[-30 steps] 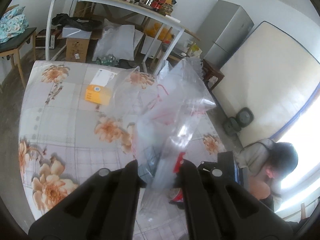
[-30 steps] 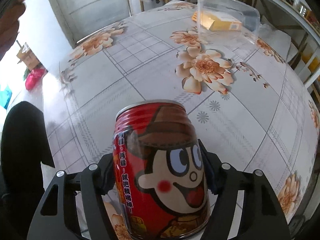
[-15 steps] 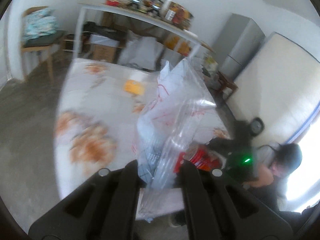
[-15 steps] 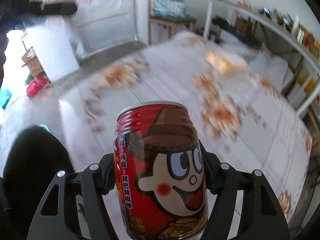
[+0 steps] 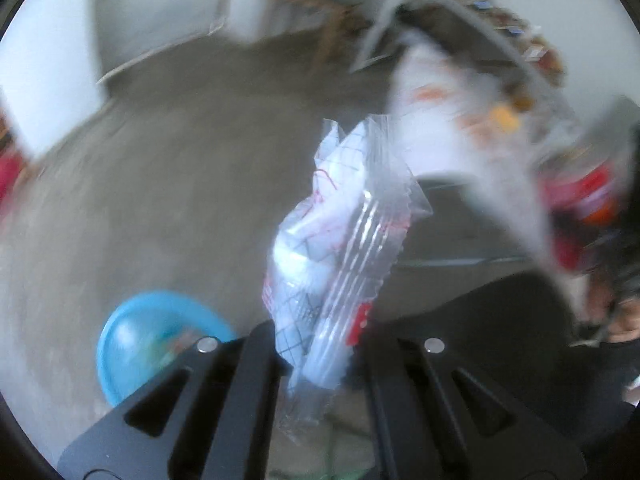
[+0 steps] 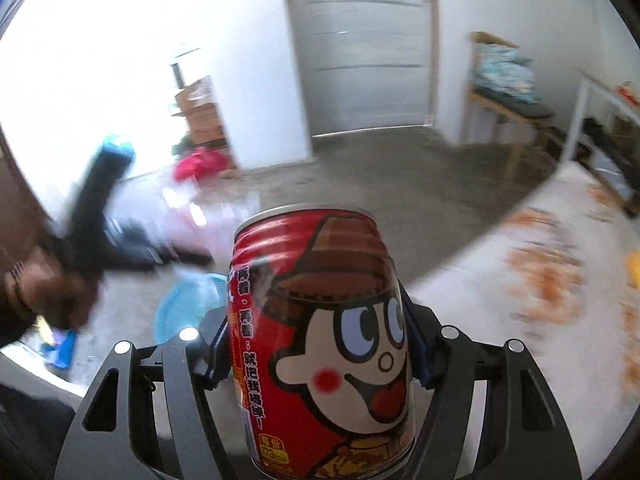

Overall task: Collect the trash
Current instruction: 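Carry the red can and plastic bag with both grippers to the blue basket, then open the left gripper to drop the plastic bag into the basket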

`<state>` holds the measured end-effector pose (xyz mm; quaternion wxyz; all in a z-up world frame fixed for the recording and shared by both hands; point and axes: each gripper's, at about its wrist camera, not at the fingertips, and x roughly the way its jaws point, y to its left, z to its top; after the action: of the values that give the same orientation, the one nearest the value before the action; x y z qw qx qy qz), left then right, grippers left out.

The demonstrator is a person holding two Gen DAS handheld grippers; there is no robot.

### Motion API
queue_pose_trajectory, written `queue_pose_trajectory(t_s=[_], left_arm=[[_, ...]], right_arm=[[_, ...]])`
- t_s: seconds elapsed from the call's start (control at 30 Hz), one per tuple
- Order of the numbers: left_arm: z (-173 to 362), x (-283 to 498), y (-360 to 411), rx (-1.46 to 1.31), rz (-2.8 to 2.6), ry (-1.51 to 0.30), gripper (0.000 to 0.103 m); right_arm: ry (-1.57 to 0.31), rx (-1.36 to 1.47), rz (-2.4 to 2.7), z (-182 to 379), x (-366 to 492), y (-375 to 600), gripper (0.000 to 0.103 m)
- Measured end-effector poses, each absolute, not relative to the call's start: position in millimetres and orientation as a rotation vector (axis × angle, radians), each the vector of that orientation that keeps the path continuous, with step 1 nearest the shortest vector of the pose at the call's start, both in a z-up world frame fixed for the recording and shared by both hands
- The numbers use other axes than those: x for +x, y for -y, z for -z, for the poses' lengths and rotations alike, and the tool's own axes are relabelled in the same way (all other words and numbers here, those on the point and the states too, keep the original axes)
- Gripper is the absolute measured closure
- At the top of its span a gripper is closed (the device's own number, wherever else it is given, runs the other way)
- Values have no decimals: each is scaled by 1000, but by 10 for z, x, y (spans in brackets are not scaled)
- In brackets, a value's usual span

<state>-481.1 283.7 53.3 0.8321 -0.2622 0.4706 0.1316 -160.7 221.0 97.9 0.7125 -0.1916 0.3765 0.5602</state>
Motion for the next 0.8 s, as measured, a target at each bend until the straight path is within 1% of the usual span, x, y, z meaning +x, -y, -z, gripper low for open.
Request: queue_pose_trajectory(t_s=[0.13,0.27,0.33,0.43,0.47,0.5,0.53,0.57,0.6,0.63,0.8], left_arm=[[336,-5300,-3144,-661,-400,-1109,103],[1004,-5518,-3332,-731,-456,-1188,103],[1376,-5578,-3434,-785,-475,-1235,103],[1770,-5688,-3523,-890,-473,-1262,103],[1882,-5710,-3539,-903,-487,-1272,101],[1955,-5729,-3552,-911,-493,-1276,97],[2009,-5740,-3566,-933,-484,-1270,82],[2048,-5754,-3585,-957,-484,-1258,61],[2054,-5762,-3588,-958,-497,-1255,51],[2039,-5766,-3590,-951,-497,-1249,44],[1881,-5958,-3599,-933,-510,-1220,44]], right_arm=[[-880,-427,-1302,-723,-1960,-2828,37],[-927,-404,-1305,-338,-2236,-3314,37],[-946,-405,-1305,-194,-2353,-3422,37],[-967,-437,-1306,14,-2556,-3495,37],[-976,-450,-1304,52,-2599,-3491,37],[-986,-465,-1297,92,-2641,-3501,37],[-995,-472,-1288,123,-2644,-3504,37],[-1007,-466,-1285,141,-2631,-3497,37],[-1018,-455,-1286,154,-2604,-3495,37],[-1023,-455,-1281,169,-2641,-3538,37],[-1037,-494,-1284,265,-2743,-3628,37]])
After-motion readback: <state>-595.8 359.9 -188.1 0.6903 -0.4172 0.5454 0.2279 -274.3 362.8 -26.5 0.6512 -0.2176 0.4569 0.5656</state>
